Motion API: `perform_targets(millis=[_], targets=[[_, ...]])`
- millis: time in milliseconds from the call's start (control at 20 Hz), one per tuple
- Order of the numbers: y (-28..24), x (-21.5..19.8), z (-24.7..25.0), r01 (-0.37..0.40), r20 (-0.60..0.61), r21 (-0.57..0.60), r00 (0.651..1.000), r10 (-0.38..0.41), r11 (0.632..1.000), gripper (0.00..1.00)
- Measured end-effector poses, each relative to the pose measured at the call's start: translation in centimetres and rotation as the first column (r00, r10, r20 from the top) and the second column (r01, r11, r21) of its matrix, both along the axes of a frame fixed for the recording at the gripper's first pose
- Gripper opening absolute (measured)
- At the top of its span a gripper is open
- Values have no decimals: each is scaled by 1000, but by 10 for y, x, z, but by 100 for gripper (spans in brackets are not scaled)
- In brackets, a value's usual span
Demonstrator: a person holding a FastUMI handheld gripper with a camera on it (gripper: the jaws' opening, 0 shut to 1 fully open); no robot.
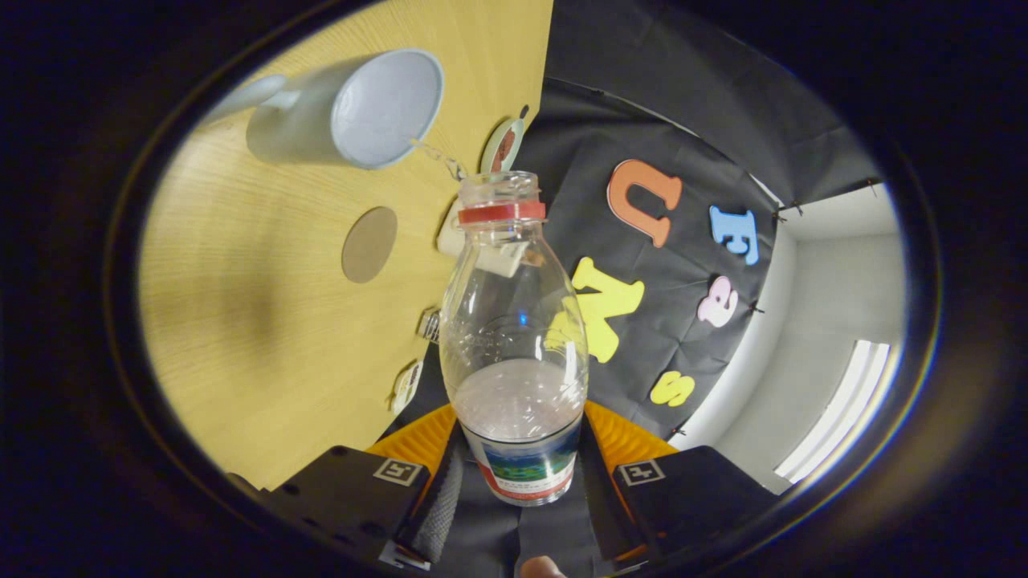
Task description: Take the bottle from table, then pour the juice into the cup, finally place the bottle on the coaster
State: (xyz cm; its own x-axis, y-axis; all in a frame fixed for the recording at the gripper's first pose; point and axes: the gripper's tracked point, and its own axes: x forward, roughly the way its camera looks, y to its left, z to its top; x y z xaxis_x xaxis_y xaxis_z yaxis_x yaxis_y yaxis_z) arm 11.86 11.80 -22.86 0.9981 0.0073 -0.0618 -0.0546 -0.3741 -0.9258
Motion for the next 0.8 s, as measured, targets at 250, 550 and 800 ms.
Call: perform_targets(millis=[250, 550, 800], targets=[[3, 1, 4, -14, 8, -25, 1000, 14, 1000, 74], [8, 1, 9, -35, 16, -63, 999, 36, 997, 74], [10, 3, 14, -50, 27, -85, 998, 52, 995, 74]])
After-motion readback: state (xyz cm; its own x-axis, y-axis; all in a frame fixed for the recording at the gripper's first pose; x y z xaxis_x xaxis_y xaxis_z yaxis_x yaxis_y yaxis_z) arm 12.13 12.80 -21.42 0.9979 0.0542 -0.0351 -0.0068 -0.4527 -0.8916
